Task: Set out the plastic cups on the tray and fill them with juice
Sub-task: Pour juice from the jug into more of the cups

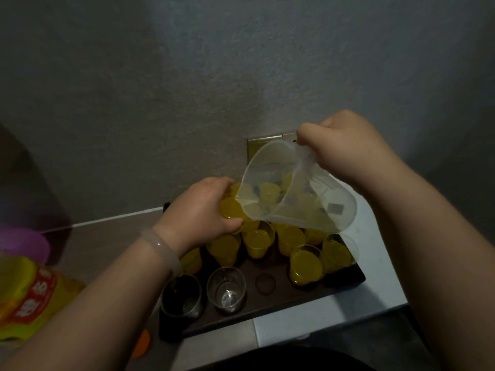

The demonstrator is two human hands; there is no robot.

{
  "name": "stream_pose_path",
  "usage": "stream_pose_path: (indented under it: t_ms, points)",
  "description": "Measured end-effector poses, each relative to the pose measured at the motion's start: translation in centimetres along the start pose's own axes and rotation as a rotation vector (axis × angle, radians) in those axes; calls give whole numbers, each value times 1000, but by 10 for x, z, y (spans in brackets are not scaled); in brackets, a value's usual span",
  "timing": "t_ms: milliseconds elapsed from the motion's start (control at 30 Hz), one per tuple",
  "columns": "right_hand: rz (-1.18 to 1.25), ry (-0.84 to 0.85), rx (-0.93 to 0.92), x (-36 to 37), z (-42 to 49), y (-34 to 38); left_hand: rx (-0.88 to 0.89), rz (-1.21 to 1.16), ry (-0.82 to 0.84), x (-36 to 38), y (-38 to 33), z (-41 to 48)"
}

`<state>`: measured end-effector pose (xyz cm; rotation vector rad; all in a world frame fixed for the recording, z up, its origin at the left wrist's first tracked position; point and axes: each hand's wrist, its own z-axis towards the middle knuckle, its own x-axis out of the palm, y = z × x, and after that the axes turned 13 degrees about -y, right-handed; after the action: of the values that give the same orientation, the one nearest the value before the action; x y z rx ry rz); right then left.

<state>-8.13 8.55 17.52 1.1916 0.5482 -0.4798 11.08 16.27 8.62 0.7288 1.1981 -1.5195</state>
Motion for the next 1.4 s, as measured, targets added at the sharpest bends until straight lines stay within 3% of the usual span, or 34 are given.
stream_pose_path:
  t_ms: [367,633,1000,1400]
  points:
    - [482,-225,469,-15,5,-30,0,-15,26,-2,-1,-11]
    - [631,-347,492,-9,0,-39,163,-109,160,-6,-28,-12]
    - [623,-334,475,-3,-6,-49,328,-36,399,11,-48,-11]
    - [635,-286,468,14,-14,-58,494,122,378,46,-38,-23]
